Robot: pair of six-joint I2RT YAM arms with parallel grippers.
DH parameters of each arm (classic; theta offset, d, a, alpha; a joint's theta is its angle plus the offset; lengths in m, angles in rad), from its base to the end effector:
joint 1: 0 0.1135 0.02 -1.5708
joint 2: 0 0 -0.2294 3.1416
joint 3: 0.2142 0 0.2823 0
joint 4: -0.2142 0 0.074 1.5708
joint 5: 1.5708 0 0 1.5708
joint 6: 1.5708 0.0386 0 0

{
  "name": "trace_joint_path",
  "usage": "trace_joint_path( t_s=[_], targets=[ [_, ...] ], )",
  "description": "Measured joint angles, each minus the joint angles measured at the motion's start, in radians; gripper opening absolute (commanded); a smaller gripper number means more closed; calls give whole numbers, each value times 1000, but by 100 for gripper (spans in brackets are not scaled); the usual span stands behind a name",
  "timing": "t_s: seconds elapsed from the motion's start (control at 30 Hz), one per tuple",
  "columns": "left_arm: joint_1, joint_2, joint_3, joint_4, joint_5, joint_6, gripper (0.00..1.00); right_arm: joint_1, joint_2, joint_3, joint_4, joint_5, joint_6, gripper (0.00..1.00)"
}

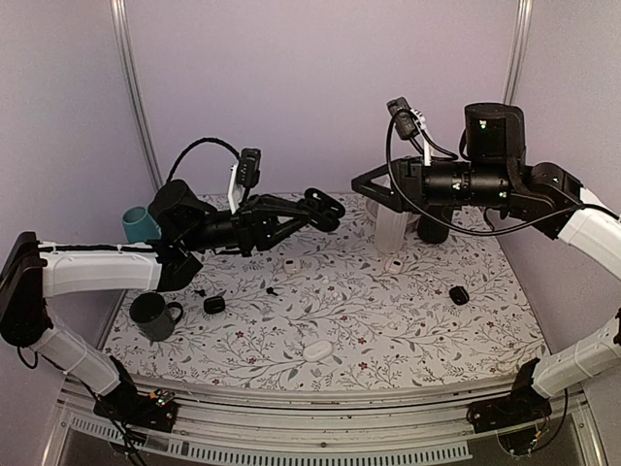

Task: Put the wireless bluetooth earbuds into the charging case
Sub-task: Adjust the right earbud in the right side groove of the charging case, then close the charging case with the earbuds, then open the charging case with the earbuds.

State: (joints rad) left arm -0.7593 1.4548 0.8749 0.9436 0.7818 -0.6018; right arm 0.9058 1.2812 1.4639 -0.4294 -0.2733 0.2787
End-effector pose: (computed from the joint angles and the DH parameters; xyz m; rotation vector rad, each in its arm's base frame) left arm 0.2365 -0.2619 0.2765 0.8731 1.2294 -1.5959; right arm 0.1909 0.2603 0.4153 -0.7945 1.7777 1.0632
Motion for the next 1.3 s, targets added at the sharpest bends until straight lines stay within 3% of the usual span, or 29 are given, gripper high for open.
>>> trace_joint_path(
  t_s=[0.23, 0.53, 1.3],
  targets=[
    [0, -3, -8, 41, 29, -8, 0, -43, 30, -39, 10, -14, 37, 25],
    [0, -4, -8, 77, 48, -21, 0, -37, 108, -50, 15, -108, 38, 26],
    [-2, -5, -8, 65, 43, -21, 0, -1, 29, -91, 146, -209, 8, 27]
  ],
)
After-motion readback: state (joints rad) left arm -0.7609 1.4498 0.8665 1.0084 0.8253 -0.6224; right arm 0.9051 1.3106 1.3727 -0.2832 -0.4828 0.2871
